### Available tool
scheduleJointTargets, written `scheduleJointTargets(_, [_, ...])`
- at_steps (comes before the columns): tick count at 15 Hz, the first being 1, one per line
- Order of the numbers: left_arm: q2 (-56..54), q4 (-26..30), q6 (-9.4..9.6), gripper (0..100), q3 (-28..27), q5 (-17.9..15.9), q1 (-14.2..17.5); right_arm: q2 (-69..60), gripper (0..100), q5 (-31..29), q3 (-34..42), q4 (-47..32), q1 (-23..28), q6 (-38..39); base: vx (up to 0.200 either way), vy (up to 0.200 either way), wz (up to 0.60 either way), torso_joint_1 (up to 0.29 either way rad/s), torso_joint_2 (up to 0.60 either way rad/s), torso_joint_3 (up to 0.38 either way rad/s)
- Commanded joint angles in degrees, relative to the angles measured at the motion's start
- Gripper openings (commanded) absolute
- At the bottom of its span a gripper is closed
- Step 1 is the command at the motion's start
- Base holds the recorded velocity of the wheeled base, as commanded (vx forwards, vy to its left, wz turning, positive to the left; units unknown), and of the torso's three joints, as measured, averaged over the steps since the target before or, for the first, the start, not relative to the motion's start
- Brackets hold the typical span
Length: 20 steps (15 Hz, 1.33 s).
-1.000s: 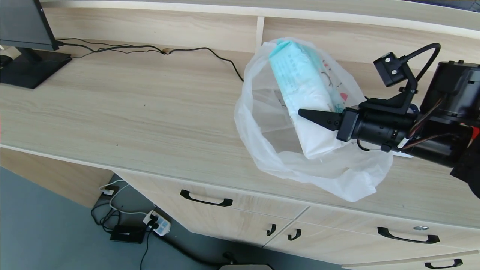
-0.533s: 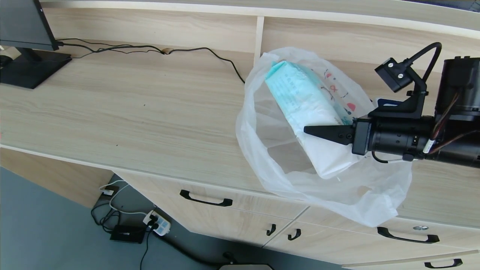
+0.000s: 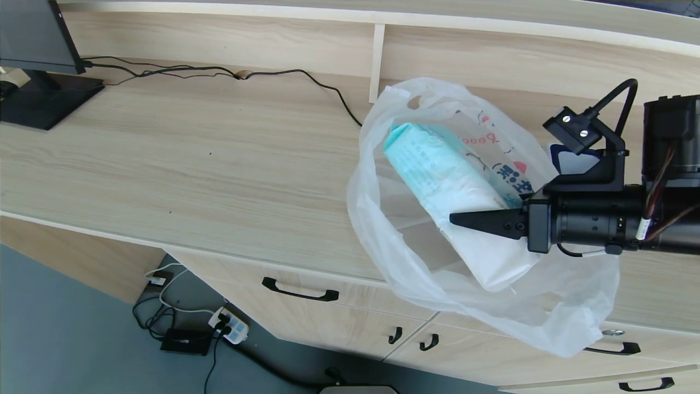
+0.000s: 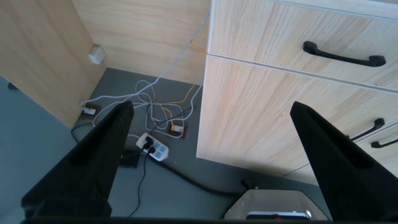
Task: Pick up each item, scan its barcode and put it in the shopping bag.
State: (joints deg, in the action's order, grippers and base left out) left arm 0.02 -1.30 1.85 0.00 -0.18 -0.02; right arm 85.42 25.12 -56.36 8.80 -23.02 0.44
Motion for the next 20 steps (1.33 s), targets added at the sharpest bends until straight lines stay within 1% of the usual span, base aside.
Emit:
scheduleJointTargets(1, [-0.02,-0.01,-0.01,100,0.00,0.01,0.02,0.71,0,0.01,-1.21,-1.24,-0.28,-0.44,0.000,0.000,0.00,0.000,0.00,0.000])
scheduleJointTargets(5, [-0.02,-0.01,-0.01,100,0.00,0.01,0.02,5.81,0,0.01,-6.48,-3.70,-2.30,-3.34,0.000,0.000,0.00,0.000,0.00,0.000])
scheduleJointTargets(8, [-0.02,-0.01,-0.01,100,0.00,0.01,0.02,11.08,0,-0.08,-9.82,-3.18,-4.76,-4.83,0.000,0.000,0.00,0.000,0.00,0.000])
scheduleJointTargets(12, [-0.02,-0.01,-0.01,100,0.00,0.01,0.02,17.24,0,-0.16,-14.83,0.78,-4.23,-6.85,0.000,0.000,0.00,0.000,0.00,0.000])
scheduleJointTargets(14, [-0.02,-0.01,-0.01,100,0.00,0.01,0.02,20.14,0,-0.25,-20.81,-0.28,-2.82,-7.47,0.000,0.000,0.00,0.000,0.00,0.000])
scheduleJointTargets(15, [-0.02,-0.01,-0.01,100,0.00,0.01,0.02,21.98,0,-0.25,-25.12,-1.42,-2.74,-7.73,0.000,0.000,0.00,0.000,0.00,0.000])
scheduleJointTargets(16, [-0.02,-0.01,-0.01,100,0.00,0.01,0.02,24.44,0,-0.25,-31.80,-4.14,-2.65,-7.82,0.000,0.000,0.00,0.000,0.00,0.000])
scheduleJointTargets(17, [-0.02,-0.01,-0.01,100,0.00,0.01,0.02,25.67,0,-0.25,-36.19,-6.87,-2.65,-7.91,0.000,0.000,0.00,0.000,0.00,0.000])
scheduleJointTargets(18, [-0.02,-0.01,-0.01,100,0.00,0.01,0.02,25.41,0,0.01,-38.13,-10.21,-2.65,-8.70,0.000,0.000,0.00,0.000,0.00,0.000])
scheduleJointTargets(20, [-0.02,-0.01,-0.01,100,0.00,0.01,-0.06,20.84,0,0.45,-33.38,-13.55,-2.03,-10.55,0.000,0.000,0.00,0.000,0.00,0.000])
